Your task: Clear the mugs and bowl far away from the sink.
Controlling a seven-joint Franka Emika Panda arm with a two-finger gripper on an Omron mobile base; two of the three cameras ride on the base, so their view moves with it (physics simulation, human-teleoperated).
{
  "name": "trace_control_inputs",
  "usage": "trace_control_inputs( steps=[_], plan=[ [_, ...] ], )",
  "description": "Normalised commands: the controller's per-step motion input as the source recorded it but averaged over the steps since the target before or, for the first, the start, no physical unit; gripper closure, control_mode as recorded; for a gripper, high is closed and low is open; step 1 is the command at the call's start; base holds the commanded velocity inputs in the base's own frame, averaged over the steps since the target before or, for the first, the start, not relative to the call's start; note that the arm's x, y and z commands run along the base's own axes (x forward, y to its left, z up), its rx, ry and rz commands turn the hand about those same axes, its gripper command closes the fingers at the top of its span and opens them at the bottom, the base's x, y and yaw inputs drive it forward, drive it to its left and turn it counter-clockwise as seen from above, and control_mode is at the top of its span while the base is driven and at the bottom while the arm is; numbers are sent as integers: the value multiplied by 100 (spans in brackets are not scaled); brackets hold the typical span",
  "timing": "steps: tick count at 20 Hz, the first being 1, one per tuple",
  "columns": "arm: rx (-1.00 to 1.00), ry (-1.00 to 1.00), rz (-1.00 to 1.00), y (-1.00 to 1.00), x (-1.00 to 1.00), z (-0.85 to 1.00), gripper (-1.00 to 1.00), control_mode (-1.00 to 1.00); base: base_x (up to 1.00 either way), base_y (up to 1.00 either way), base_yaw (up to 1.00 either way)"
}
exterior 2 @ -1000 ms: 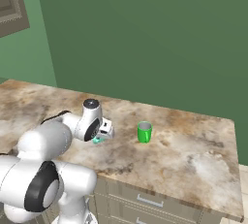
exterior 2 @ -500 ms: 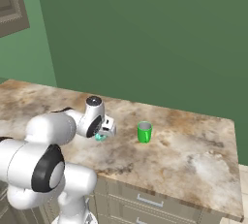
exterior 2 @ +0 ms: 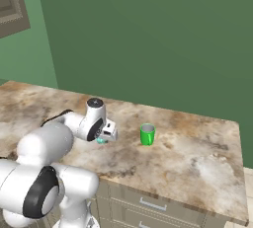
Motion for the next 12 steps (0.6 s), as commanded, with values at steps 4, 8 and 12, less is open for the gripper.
trace_control_inputs(
  steps=[4,8,12],
  plan=[
    [0,-1,0,0,-41,22,-100,-100,0,0,0],
    [4,0,-2,1,-37,81,-100,-100,0,0,0],
    [1,8,1,18,-31,77,-100,-100,0,0,0]
  ],
)
